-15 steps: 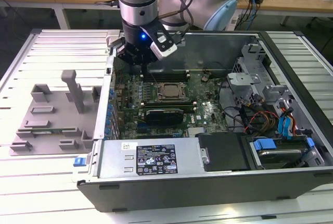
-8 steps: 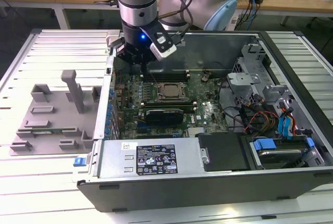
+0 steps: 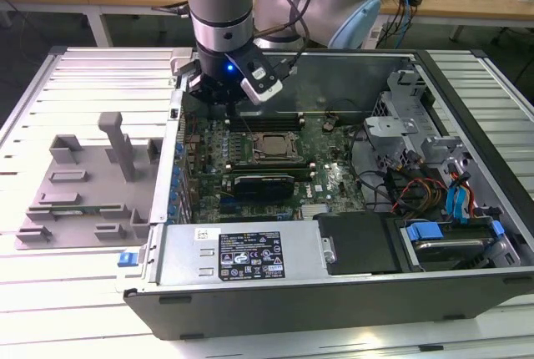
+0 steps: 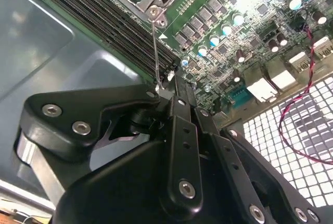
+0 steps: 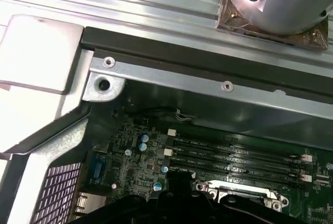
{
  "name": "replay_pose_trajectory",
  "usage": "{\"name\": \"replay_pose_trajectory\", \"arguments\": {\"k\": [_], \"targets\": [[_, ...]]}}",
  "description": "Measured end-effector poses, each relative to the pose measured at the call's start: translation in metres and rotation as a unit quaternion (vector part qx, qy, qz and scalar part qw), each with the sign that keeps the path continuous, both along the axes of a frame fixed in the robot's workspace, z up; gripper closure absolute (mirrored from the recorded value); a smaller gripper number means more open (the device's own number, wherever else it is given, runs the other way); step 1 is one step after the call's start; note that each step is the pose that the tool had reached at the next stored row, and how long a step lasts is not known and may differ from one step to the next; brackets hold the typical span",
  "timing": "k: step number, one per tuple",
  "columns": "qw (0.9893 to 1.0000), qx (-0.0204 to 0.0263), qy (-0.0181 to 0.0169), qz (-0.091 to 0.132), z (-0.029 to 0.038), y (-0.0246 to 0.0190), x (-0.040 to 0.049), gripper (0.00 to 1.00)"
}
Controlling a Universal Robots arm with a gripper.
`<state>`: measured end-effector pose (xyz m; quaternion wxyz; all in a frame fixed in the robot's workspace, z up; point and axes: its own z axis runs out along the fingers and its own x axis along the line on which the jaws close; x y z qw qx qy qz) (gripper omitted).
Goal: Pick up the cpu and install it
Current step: 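Install the first cpu locking lever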
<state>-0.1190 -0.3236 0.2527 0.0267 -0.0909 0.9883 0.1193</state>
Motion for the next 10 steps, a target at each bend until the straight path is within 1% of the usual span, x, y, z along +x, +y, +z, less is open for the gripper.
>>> {"name": "replay_pose_trajectory", "arguments": {"k": [1,7,9,10], "targets": [[1.0000,0.0001,0.0002,0.000,-0.0003,-0.0001,0.0024,0.89],[1.0000,0.0001,0.0027,-0.001,-0.0017,-0.0005,0.0234,0.89],[1.0000,0.0000,0.0029,-0.001,-0.0020,-0.0005,0.0277,0.89],[1.0000,0.0001,0.0029,-0.001,-0.0021,-0.0005,0.0284,0.89]]}}
